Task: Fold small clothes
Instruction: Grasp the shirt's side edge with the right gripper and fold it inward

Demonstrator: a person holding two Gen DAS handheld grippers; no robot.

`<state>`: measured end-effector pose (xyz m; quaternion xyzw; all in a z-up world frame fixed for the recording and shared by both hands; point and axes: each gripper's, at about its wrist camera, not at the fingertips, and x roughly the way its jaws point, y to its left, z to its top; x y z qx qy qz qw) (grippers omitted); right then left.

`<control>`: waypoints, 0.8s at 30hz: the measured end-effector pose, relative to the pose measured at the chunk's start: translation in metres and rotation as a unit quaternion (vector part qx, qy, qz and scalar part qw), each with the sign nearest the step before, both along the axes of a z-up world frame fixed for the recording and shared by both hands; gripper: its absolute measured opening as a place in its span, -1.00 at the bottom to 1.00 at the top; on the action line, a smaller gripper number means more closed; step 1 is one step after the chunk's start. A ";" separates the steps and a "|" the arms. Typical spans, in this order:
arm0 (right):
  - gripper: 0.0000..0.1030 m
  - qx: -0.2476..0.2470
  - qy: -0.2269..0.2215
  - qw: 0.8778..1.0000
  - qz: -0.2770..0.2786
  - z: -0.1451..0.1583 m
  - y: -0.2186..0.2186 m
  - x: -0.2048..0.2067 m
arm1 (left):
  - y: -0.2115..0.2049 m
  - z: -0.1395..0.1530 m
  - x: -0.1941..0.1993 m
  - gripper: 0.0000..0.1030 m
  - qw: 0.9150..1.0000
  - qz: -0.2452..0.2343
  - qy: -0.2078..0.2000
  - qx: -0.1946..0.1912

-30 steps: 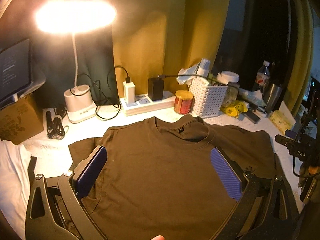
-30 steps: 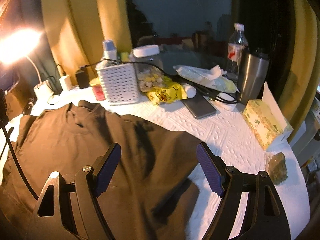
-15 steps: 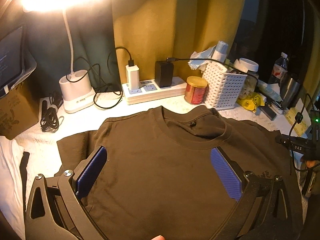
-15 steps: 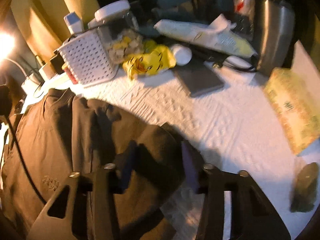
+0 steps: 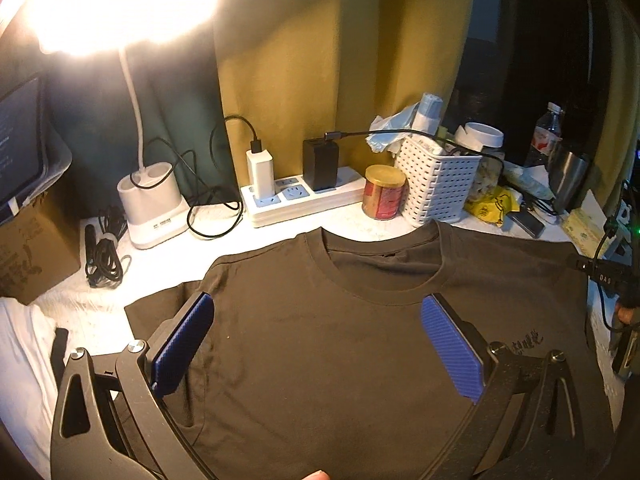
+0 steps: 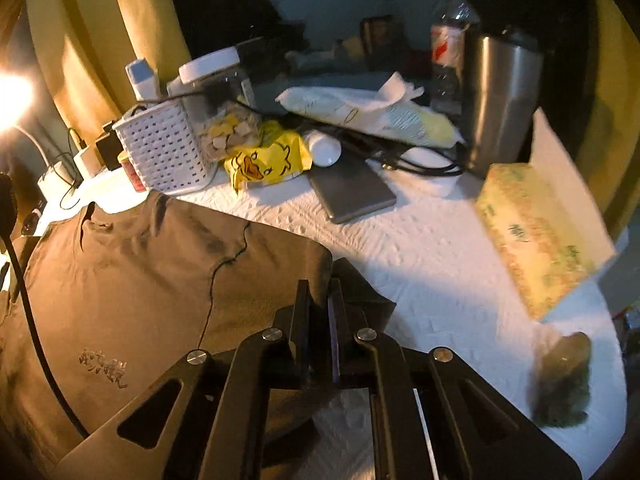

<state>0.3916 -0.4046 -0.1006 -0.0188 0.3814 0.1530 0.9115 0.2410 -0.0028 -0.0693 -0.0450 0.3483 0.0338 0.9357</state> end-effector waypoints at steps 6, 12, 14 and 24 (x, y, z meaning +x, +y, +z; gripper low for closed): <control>-0.84 -0.008 -0.030 1.000 0.000 0.027 0.020 -0.017 | 0.015 0.002 -0.014 0.98 1.000 0.003 -0.009 -0.016; -0.84 -0.017 -0.047 0.999 0.021 0.047 0.056 -0.034 | 0.035 0.005 -0.033 0.98 1.000 0.014 -0.014 -0.017; -0.84 -0.019 -0.048 0.998 0.028 0.051 0.069 -0.038 | 0.044 0.006 -0.039 0.98 0.999 0.021 -0.019 -0.021; -0.84 -0.033 -0.031 0.997 0.059 0.046 0.137 -0.053 | 0.086 -0.003 -0.064 0.98 0.998 0.044 -0.032 -0.024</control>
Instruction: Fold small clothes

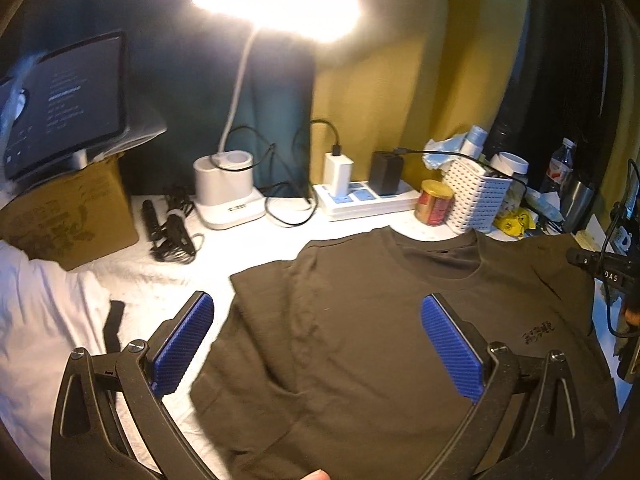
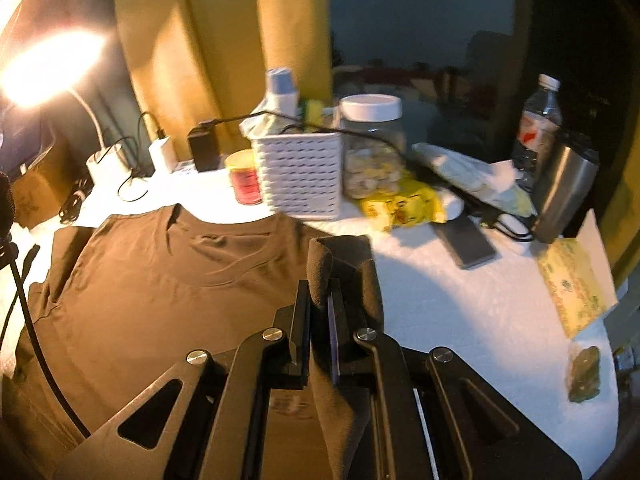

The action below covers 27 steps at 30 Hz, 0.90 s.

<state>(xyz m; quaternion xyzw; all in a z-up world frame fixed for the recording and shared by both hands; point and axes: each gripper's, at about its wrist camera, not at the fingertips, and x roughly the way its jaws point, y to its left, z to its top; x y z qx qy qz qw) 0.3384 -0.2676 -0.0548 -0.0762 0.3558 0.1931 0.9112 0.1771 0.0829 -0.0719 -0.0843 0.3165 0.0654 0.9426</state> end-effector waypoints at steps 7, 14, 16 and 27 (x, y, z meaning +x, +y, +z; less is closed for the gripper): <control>-0.84 -0.010 0.025 1.000 0.005 -0.019 0.033 0.001 | 0.027 -0.009 -0.007 0.98 1.000 0.014 0.005 -0.009; -0.84 -0.004 0.055 0.998 -0.001 -0.043 0.050 0.007 | 0.040 -0.018 -0.010 0.98 1.000 0.022 0.014 -0.015; -0.84 0.006 0.066 0.998 -0.001 -0.050 0.052 0.008 | 0.040 -0.019 -0.010 0.98 0.999 0.023 0.017 -0.014; 0.14 0.058 0.079 0.994 0.052 -0.050 0.049 -0.013 | 0.017 -0.020 -0.014 0.98 0.999 0.008 0.026 -0.023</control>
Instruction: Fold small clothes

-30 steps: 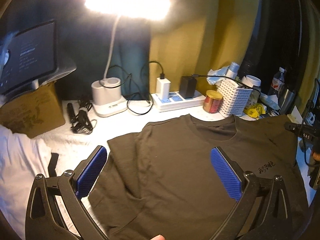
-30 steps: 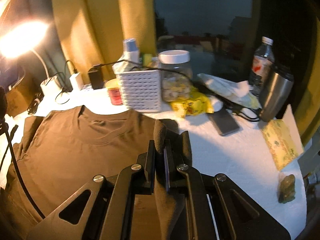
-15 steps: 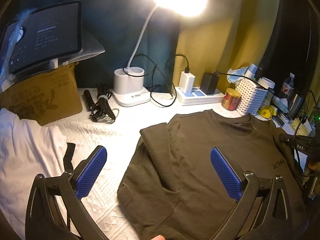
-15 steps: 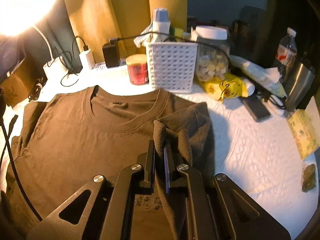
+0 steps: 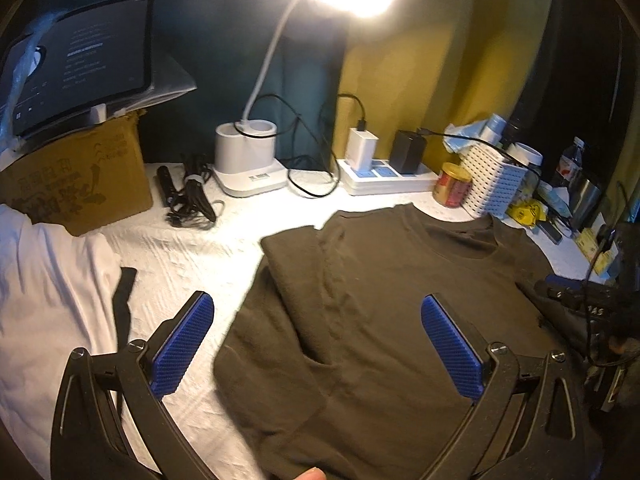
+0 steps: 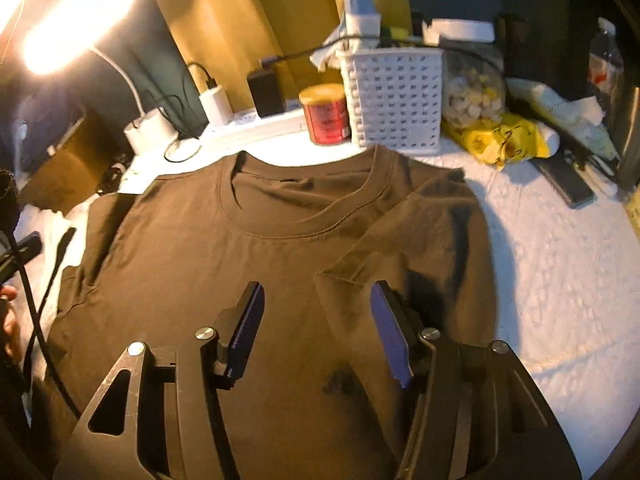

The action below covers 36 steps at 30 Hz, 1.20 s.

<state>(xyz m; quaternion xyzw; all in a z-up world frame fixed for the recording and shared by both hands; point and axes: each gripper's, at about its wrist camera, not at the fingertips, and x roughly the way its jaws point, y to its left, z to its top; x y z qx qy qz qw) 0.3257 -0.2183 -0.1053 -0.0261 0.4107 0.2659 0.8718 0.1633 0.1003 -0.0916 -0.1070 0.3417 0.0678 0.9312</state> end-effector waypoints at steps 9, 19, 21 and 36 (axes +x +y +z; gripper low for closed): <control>0.14 -0.001 0.002 0.996 -0.089 0.005 -0.099 0.001 | -0.031 -0.003 0.002 0.98 1.000 -0.005 0.015 -0.002; -0.80 0.015 0.029 0.998 -0.044 -0.011 -0.110 -0.023 | -0.053 0.003 -0.002 0.98 1.000 -0.019 0.018 0.009; -0.88 0.011 0.019 0.999 -0.039 -0.008 -0.106 -0.029 | -0.055 0.006 -0.005 0.98 1.000 -0.020 0.016 0.012; -0.88 -0.044 -0.006 0.996 0.074 -0.014 -0.048 -0.093 | -0.041 0.008 -0.038 0.98 1.000 -0.016 0.000 0.000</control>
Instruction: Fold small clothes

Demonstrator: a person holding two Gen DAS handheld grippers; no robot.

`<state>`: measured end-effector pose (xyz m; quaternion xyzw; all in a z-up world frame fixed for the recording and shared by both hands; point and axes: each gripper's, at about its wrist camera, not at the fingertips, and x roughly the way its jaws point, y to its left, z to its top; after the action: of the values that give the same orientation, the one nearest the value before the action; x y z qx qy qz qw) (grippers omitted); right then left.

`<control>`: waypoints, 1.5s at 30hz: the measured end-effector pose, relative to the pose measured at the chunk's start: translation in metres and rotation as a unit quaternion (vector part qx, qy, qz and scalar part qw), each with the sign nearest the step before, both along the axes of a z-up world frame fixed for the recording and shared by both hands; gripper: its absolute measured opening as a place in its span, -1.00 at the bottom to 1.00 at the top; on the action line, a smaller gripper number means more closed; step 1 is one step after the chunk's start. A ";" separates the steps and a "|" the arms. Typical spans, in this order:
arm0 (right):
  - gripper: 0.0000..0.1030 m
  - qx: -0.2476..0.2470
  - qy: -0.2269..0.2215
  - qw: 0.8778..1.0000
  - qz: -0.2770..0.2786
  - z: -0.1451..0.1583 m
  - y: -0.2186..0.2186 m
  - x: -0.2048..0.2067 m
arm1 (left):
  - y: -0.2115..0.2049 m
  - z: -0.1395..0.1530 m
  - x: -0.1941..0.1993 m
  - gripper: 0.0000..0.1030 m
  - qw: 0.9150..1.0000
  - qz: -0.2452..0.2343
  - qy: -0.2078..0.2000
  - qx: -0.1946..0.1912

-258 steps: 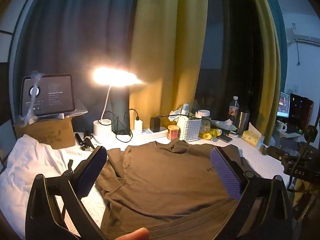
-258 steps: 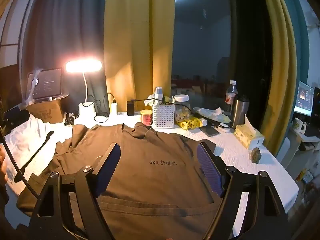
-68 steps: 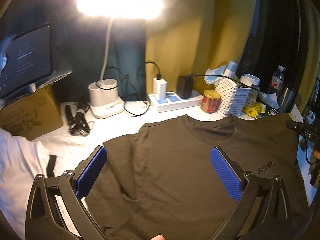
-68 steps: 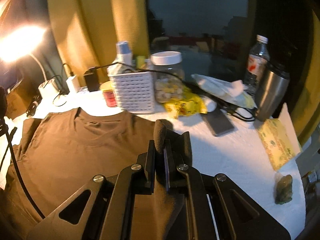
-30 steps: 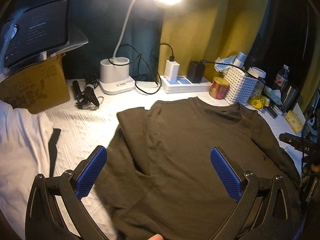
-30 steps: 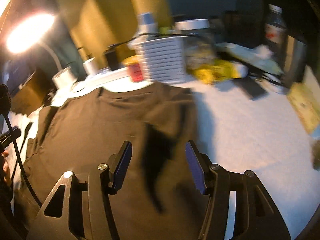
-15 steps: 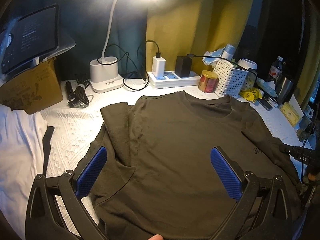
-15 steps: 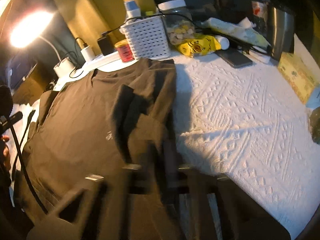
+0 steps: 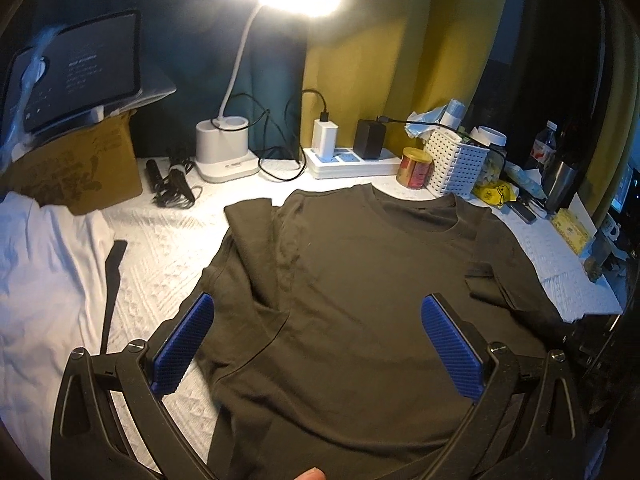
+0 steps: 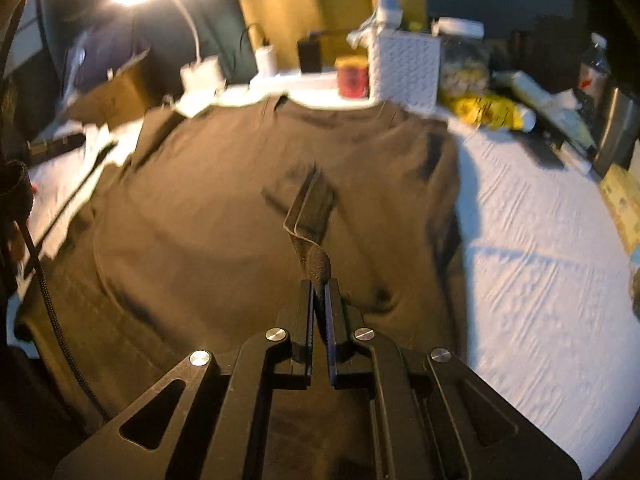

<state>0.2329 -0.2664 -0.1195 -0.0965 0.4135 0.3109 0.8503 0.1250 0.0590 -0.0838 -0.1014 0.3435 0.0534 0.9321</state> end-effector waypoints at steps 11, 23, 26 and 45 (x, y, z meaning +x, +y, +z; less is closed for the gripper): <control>-0.19 -0.022 0.000 1.000 0.016 0.006 0.020 -0.020 | 0.035 -0.011 -0.005 0.98 1.000 0.021 0.009 -0.004; 0.28 -0.022 -0.004 1.000 0.018 0.001 0.070 0.059 | 0.062 -0.019 0.007 0.98 0.999 0.031 0.020 -0.007; -0.80 -0.062 0.000 0.997 0.036 -0.012 0.088 0.071 | 0.069 -0.023 0.010 0.98 0.999 0.037 0.026 -0.012; 0.13 0.012 0.016 1.000 -0.005 -0.006 0.105 0.070 | 0.105 -0.063 0.078 0.97 0.995 0.007 0.093 -0.021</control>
<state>0.3032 -0.1619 -0.1252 -0.0788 0.4239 0.3130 0.8463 0.2026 0.1638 -0.1470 -0.1179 0.4295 0.0614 0.8932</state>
